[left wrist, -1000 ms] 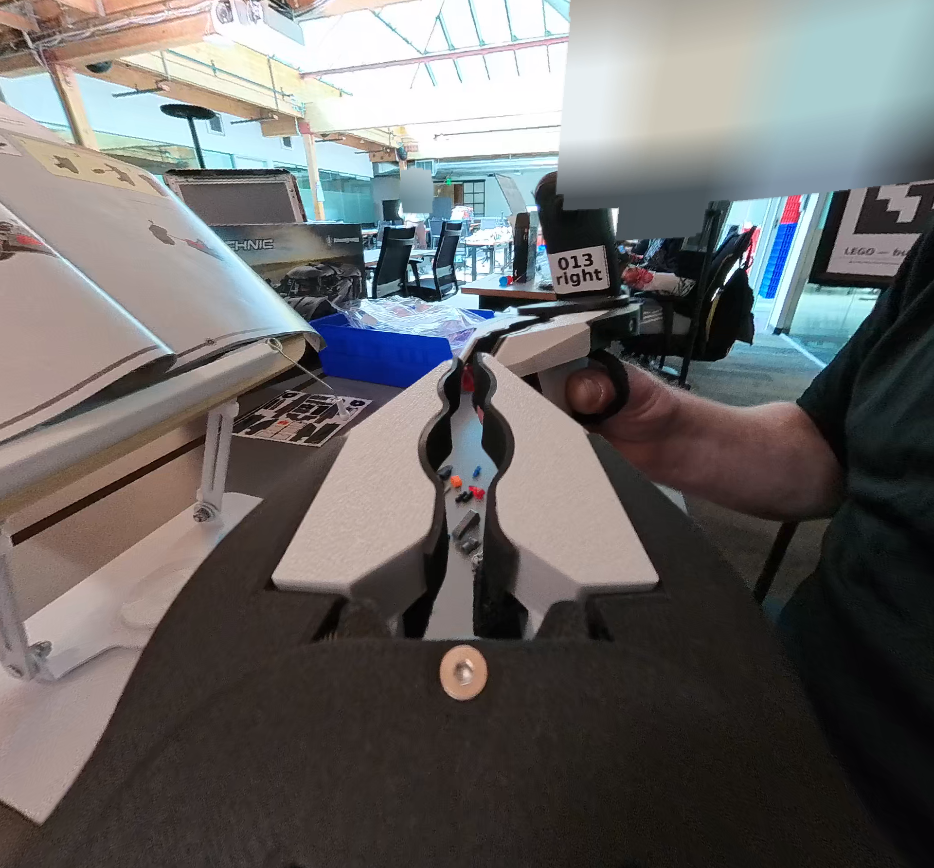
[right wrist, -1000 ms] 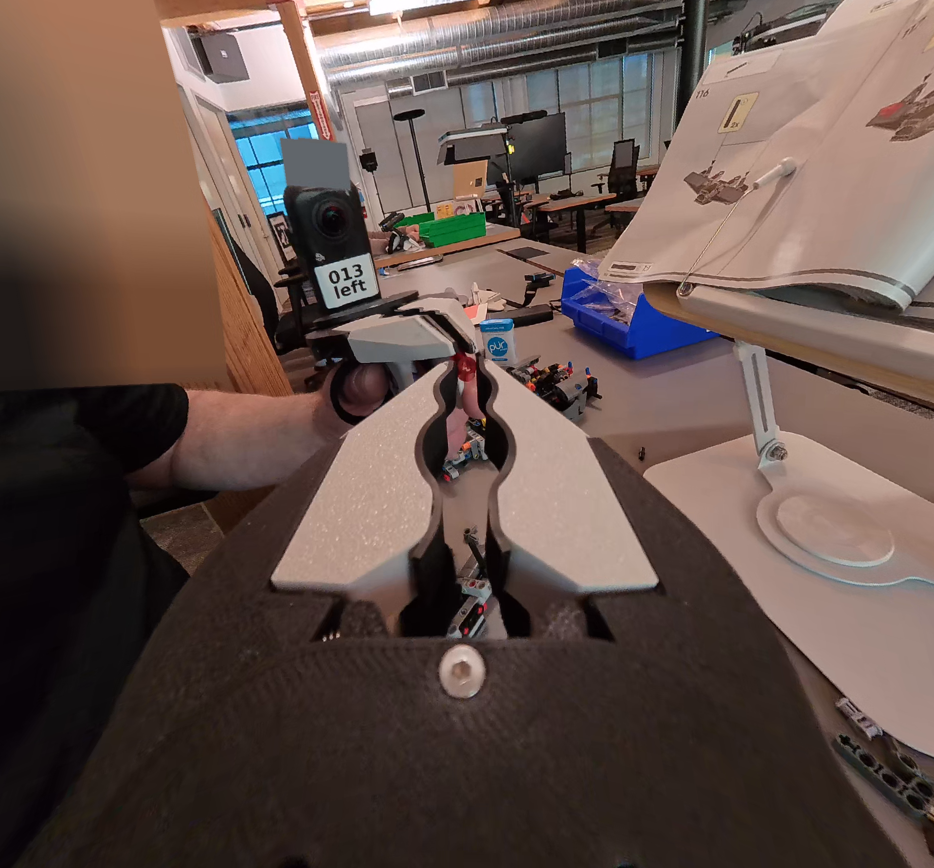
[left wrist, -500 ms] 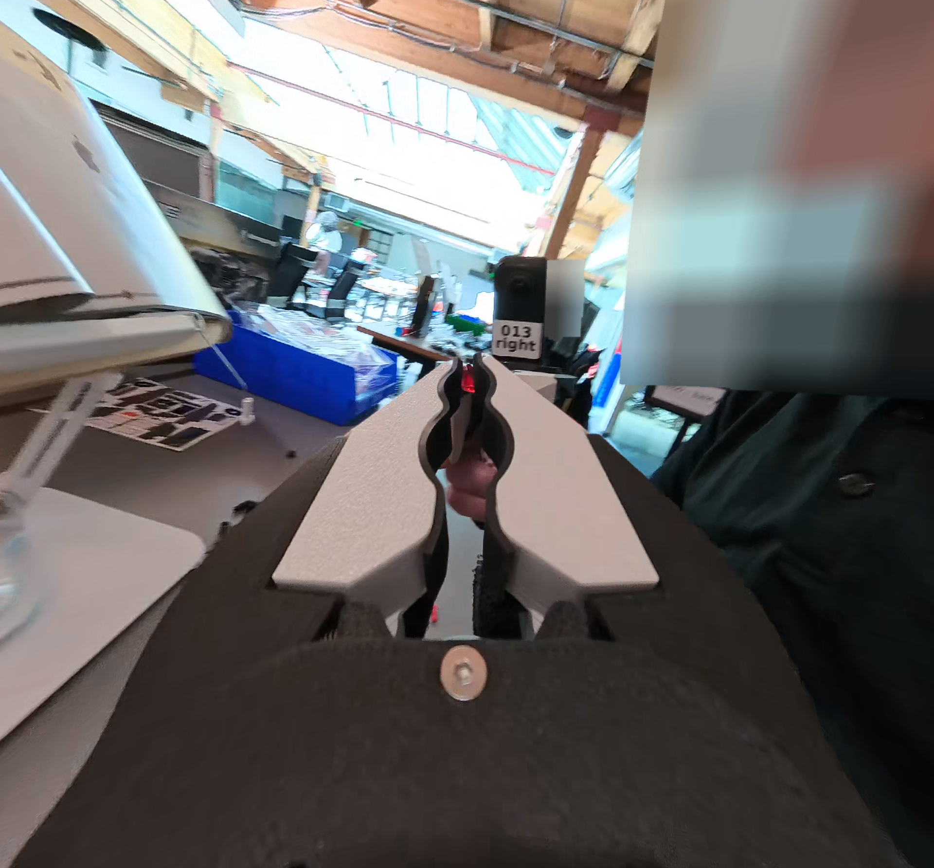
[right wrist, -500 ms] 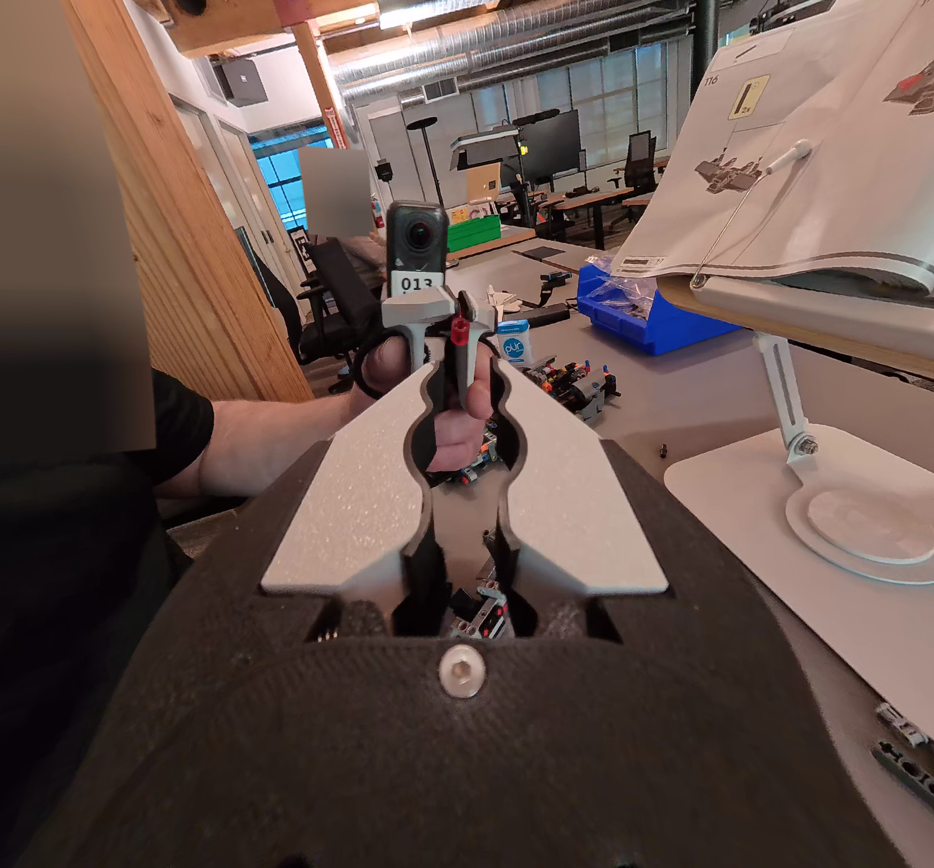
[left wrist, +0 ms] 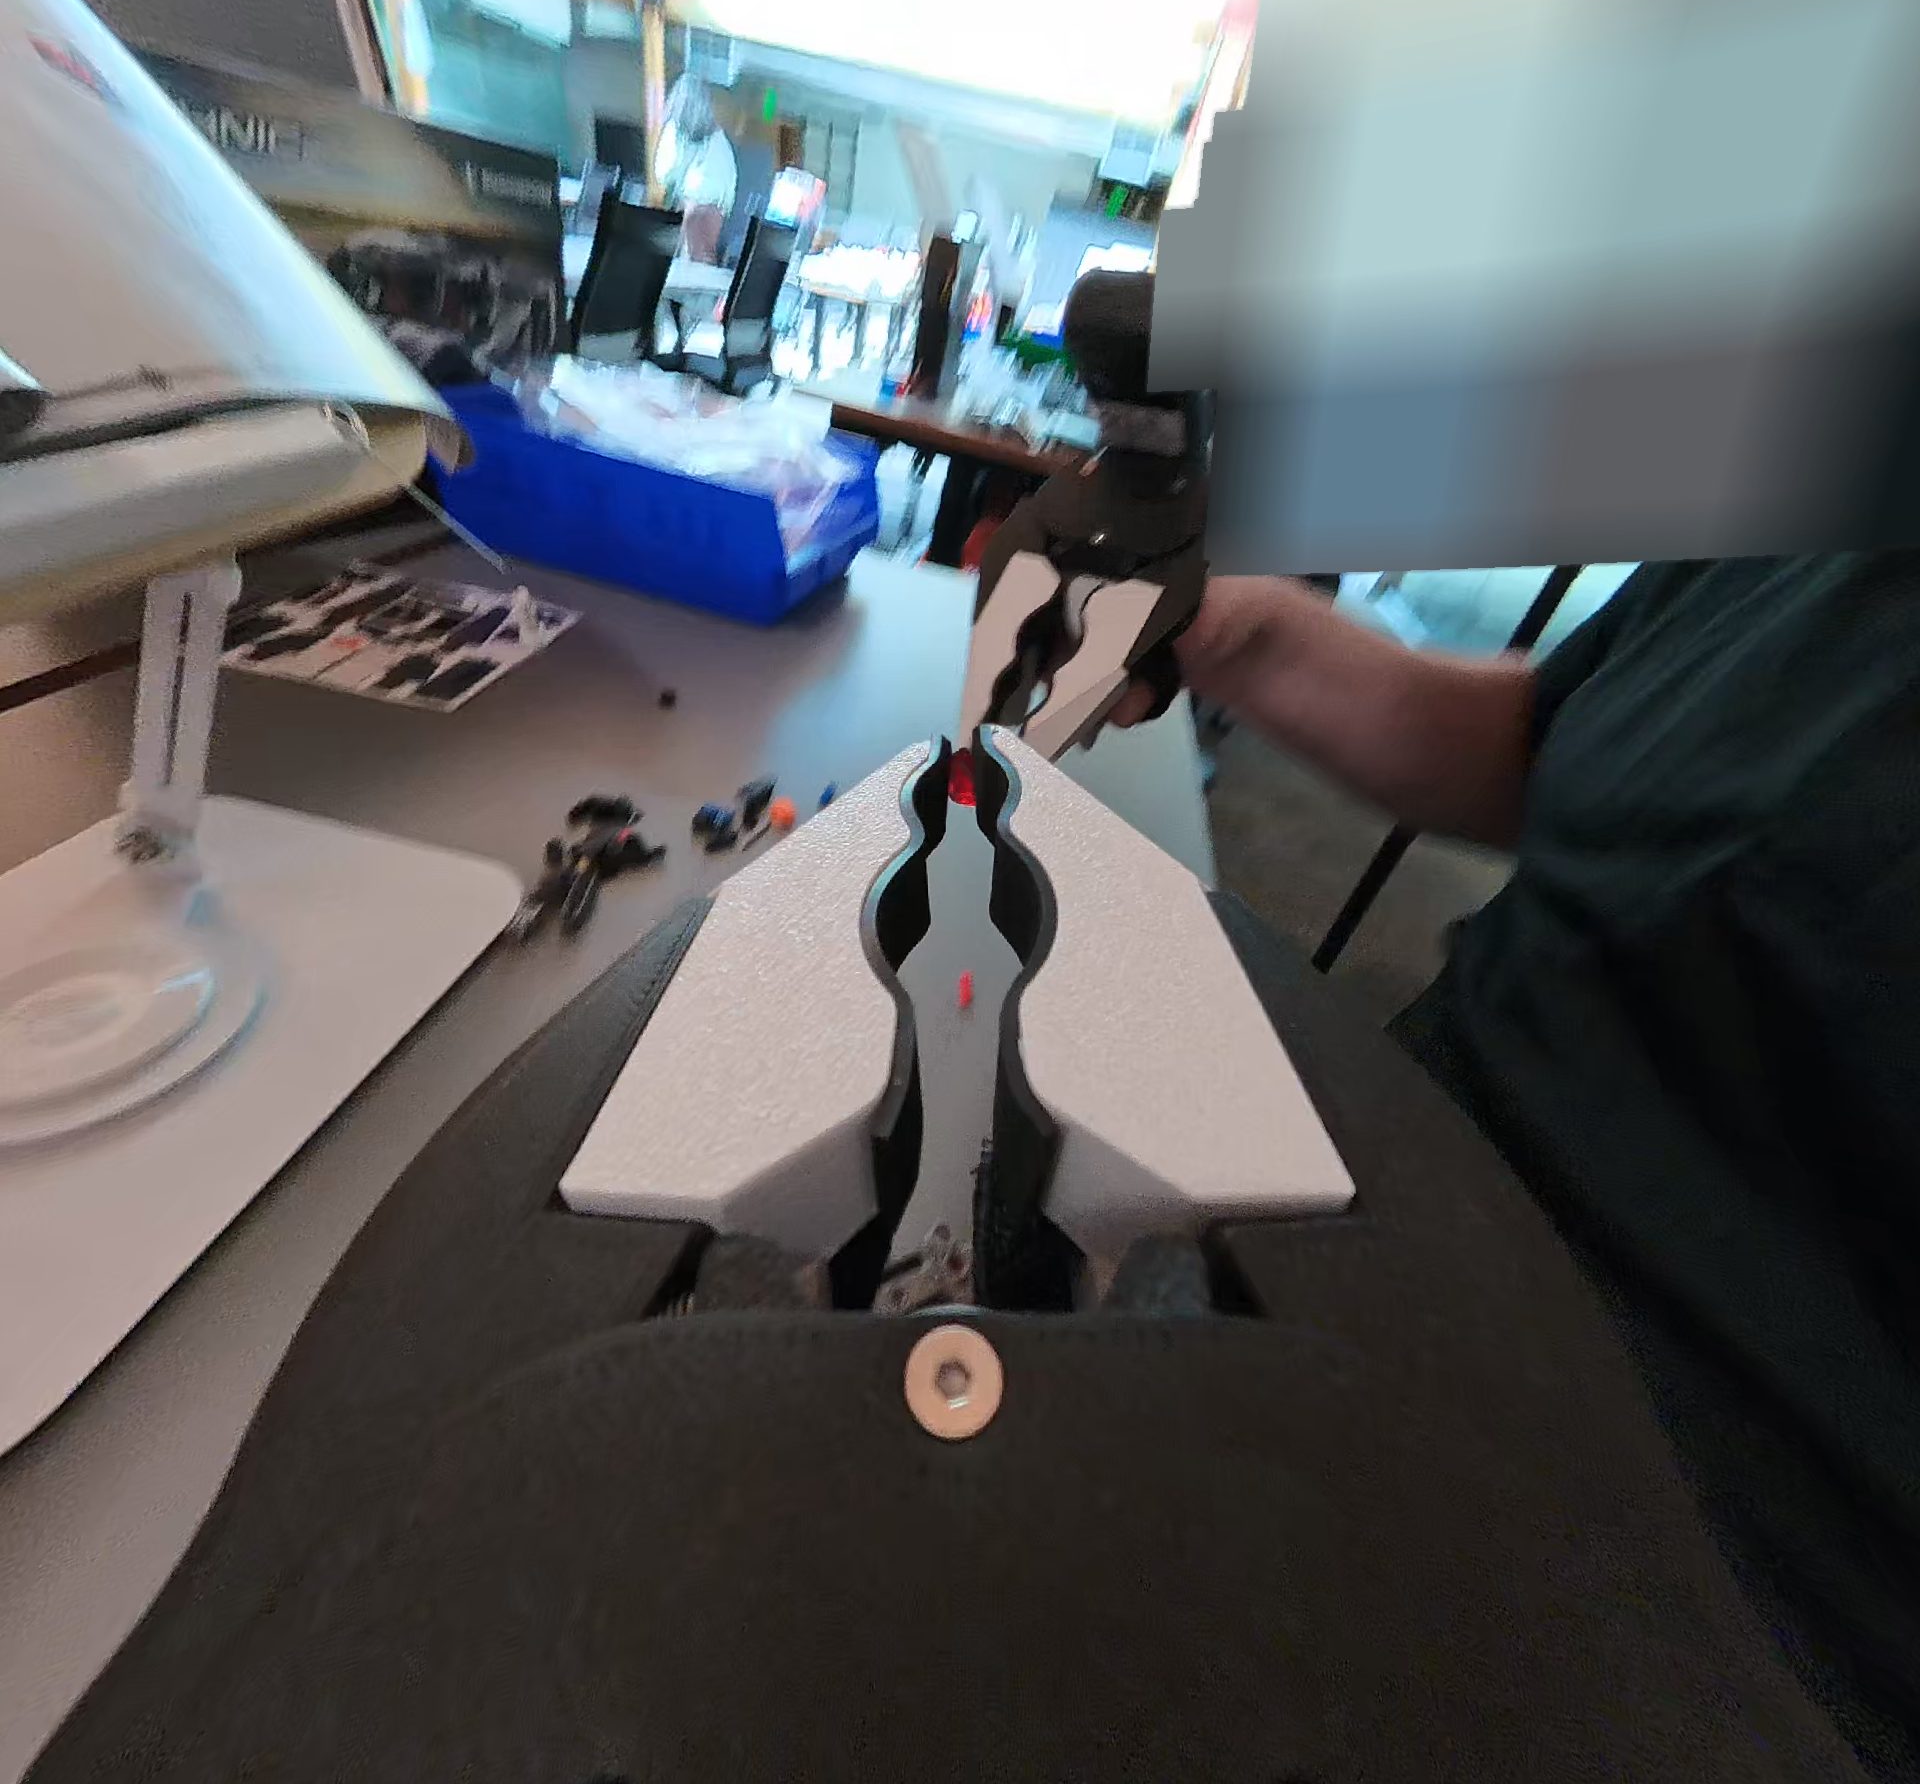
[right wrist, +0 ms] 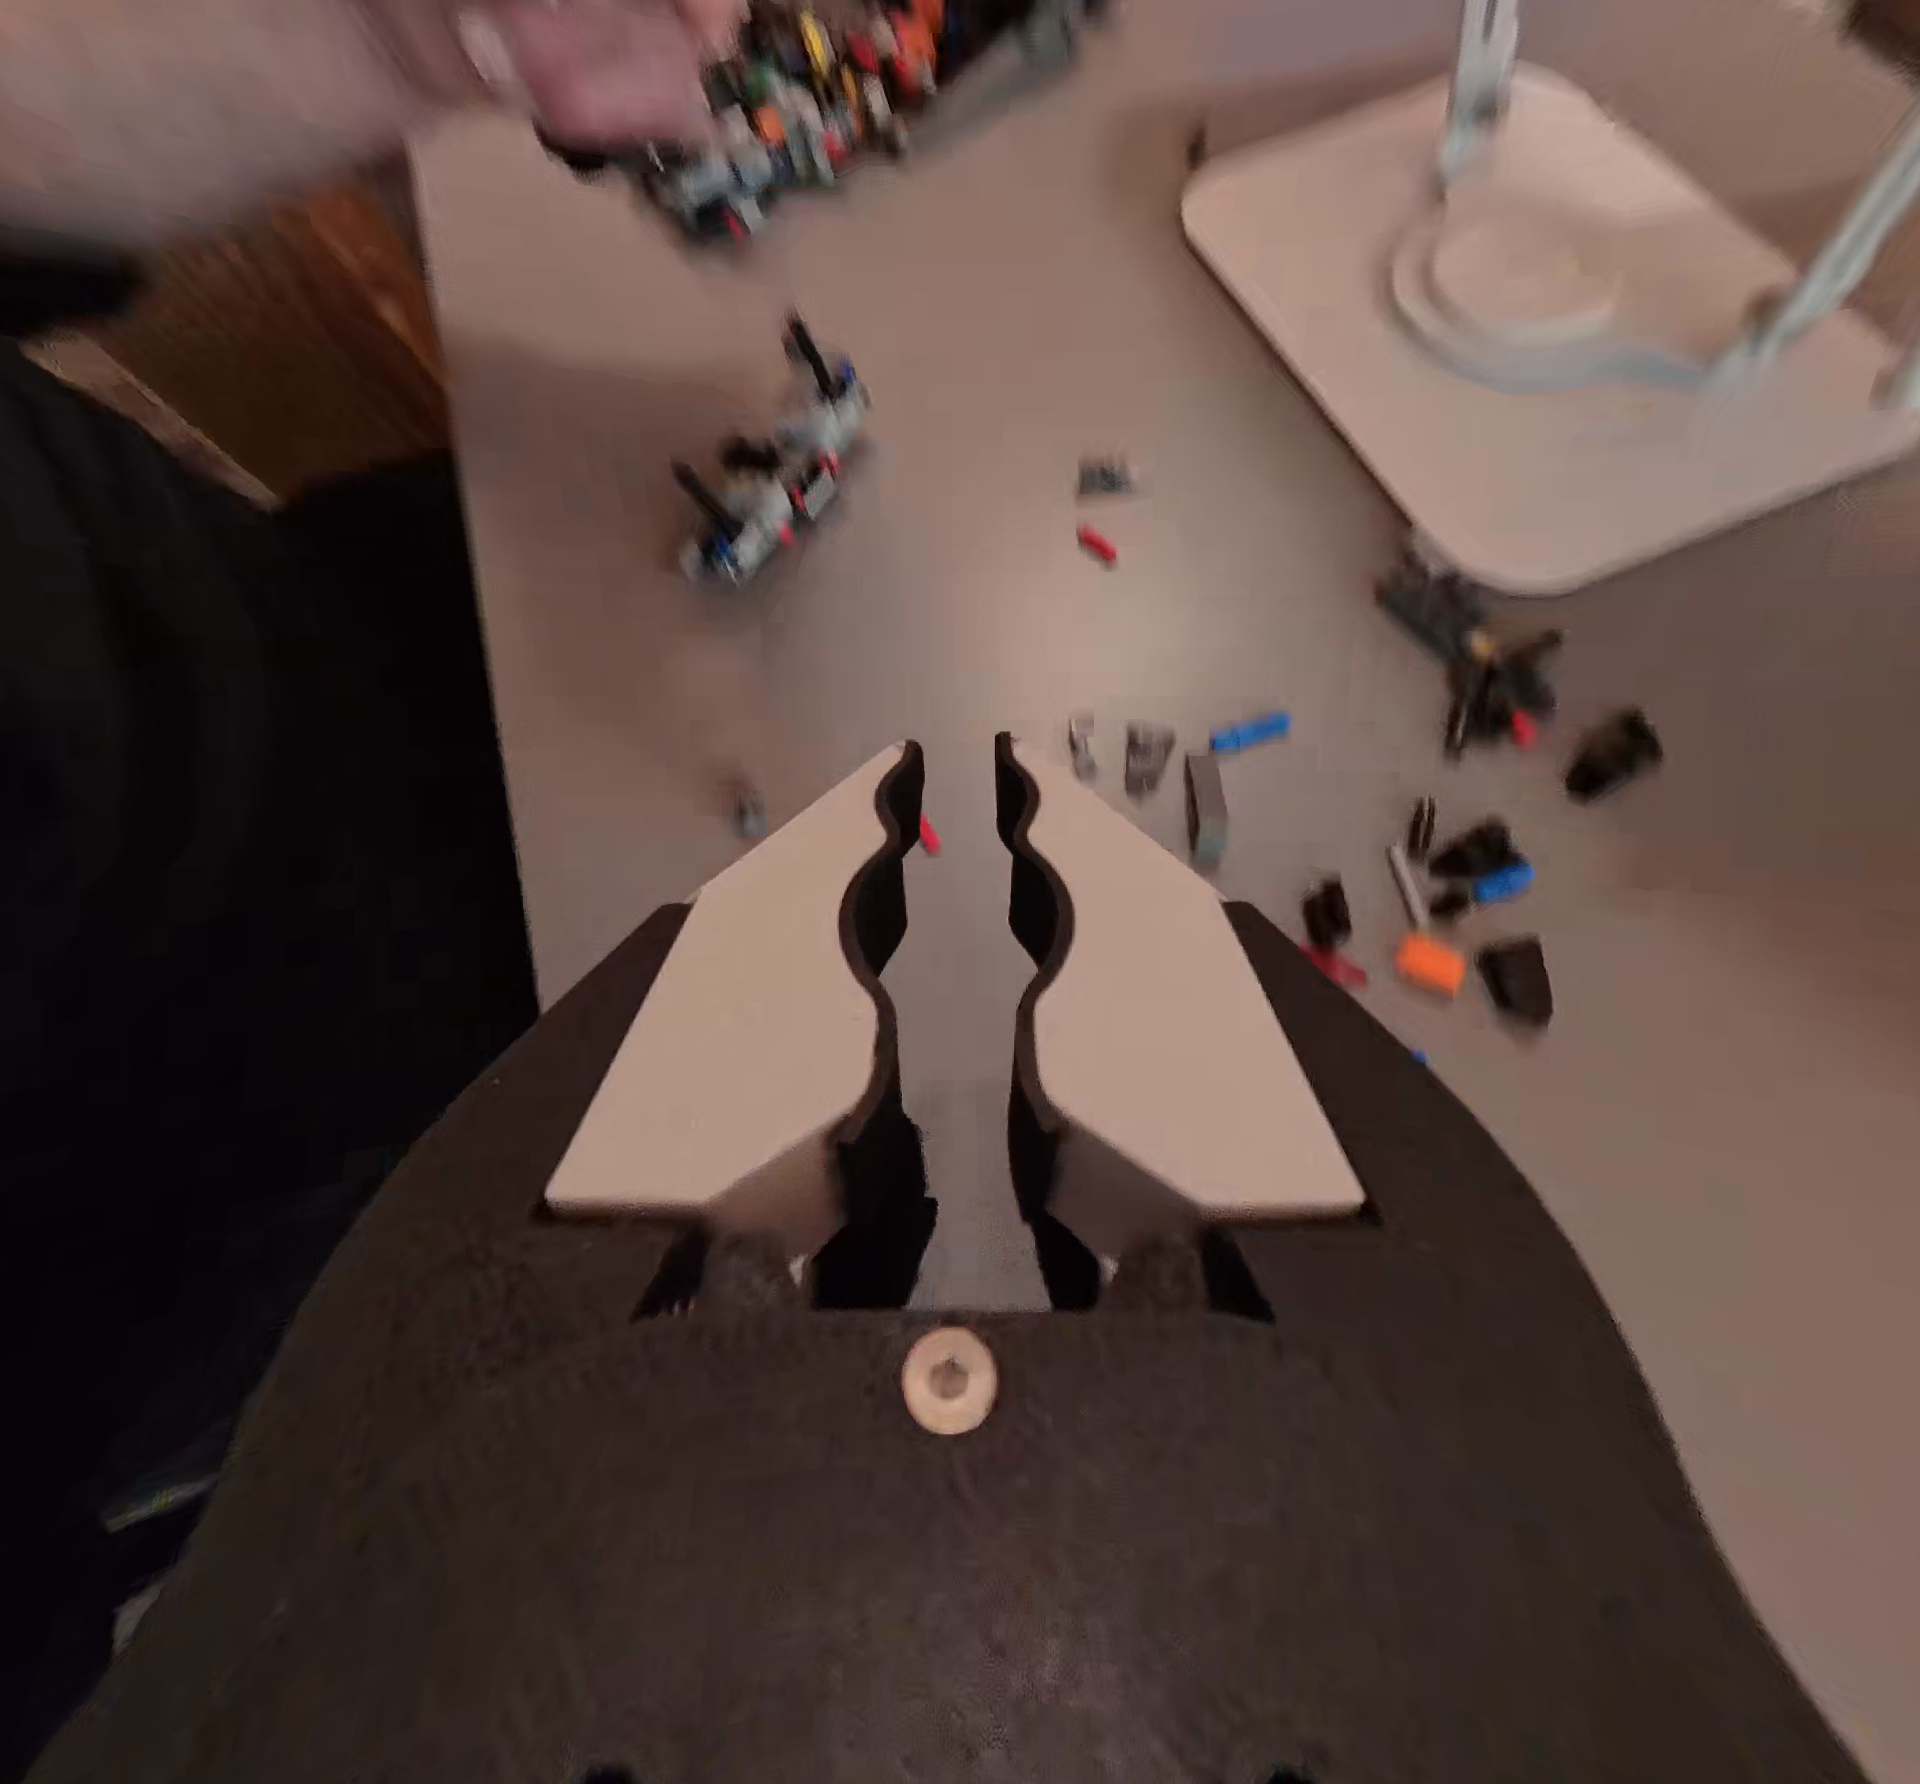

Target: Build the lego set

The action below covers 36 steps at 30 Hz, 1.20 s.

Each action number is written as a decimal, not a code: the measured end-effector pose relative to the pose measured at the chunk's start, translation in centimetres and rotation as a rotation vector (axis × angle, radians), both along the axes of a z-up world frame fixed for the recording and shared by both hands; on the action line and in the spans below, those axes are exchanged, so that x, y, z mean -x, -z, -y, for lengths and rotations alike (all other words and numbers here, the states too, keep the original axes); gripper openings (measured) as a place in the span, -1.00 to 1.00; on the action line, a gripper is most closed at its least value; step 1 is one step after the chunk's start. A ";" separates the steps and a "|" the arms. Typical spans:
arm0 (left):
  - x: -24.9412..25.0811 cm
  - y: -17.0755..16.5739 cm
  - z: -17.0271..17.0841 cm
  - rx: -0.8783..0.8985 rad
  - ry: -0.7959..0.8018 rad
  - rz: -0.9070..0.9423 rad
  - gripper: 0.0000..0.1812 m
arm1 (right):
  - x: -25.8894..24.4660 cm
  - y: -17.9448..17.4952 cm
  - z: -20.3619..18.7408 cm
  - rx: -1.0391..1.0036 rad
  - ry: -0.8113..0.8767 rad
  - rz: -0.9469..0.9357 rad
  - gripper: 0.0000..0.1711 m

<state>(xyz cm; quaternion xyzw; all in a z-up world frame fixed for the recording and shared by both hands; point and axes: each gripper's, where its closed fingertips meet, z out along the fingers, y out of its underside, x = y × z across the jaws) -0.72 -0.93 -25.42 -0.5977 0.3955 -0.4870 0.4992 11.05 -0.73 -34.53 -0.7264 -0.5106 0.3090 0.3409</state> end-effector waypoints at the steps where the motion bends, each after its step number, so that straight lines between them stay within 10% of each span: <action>1: -0.3 0.7 0.1 -0.021 -0.008 -0.040 -0.98 | -0.6 1.2 0.3 -0.006 0.004 0.047 -0.87; 25: -2.0 4.3 1.2 -0.157 0.003 -0.231 -0.98 | 2.2 8.6 1.3 -0.005 -0.243 0.265 -0.99; 36: -1.9 4.9 0.6 -0.349 -0.041 -0.374 -0.98 | 5.7 1.2 0.3 -0.217 -0.199 0.048 -1.00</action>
